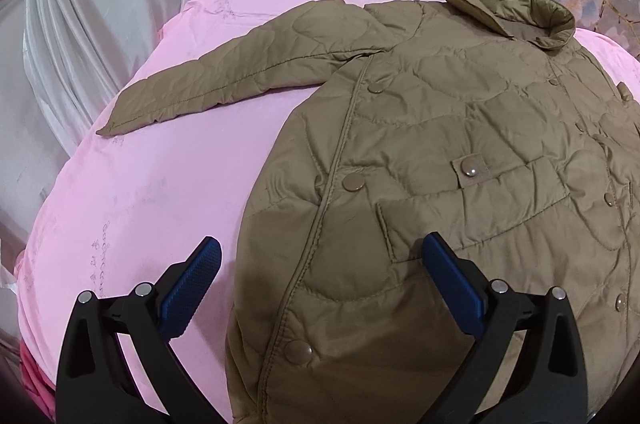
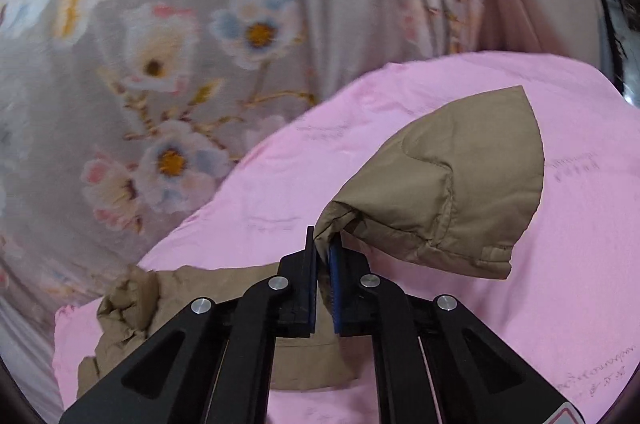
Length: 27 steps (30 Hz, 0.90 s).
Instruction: Fold large clothes
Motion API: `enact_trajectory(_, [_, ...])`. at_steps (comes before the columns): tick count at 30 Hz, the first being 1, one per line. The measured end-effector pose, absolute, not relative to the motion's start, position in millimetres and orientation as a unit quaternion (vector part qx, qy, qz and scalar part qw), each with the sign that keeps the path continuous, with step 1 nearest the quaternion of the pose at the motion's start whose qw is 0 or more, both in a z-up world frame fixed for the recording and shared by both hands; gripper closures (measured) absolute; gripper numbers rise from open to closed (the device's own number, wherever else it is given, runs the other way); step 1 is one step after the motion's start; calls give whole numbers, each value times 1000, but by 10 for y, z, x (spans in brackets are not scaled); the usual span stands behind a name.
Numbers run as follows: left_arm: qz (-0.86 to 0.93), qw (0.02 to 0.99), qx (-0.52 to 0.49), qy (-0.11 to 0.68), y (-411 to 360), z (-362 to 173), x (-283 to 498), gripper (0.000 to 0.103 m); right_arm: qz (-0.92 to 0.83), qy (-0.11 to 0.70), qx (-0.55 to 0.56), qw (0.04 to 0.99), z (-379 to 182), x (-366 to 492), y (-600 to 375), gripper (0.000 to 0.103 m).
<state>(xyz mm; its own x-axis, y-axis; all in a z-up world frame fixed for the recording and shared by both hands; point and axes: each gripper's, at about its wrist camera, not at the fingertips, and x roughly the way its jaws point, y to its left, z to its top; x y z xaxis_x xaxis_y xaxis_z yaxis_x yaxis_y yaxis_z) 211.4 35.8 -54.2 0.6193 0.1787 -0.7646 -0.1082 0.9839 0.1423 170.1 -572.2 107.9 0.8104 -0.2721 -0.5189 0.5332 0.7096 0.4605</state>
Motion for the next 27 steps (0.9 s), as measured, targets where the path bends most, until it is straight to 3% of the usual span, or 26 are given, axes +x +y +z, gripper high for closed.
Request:
enact_trajectory(7, [75, 899, 25, 432, 396, -601, 2085, 5, -77, 225, 158, 959, 1769, 2389, -4039, 97])
enact_trajectory(17, [65, 902, 6, 426, 433, -673, 2071, 5, 65, 322, 49, 943, 1269, 2879, -2266, 93])
enact_trajectory(20, [58, 902, -5, 428, 467, -686, 2084, 5, 93, 339, 31, 936, 1127, 2907, -1972, 86])
enact_trajectory(23, [48, 900, -19, 434, 504, -691, 2099, 5, 109, 332, 31, 937, 1119, 2851, -1833, 64])
enact_trajectory(27, [21, 897, -53, 439, 589, -581, 2144, 5, 103, 313, 58, 942, 1256, 2739, -1985, 62])
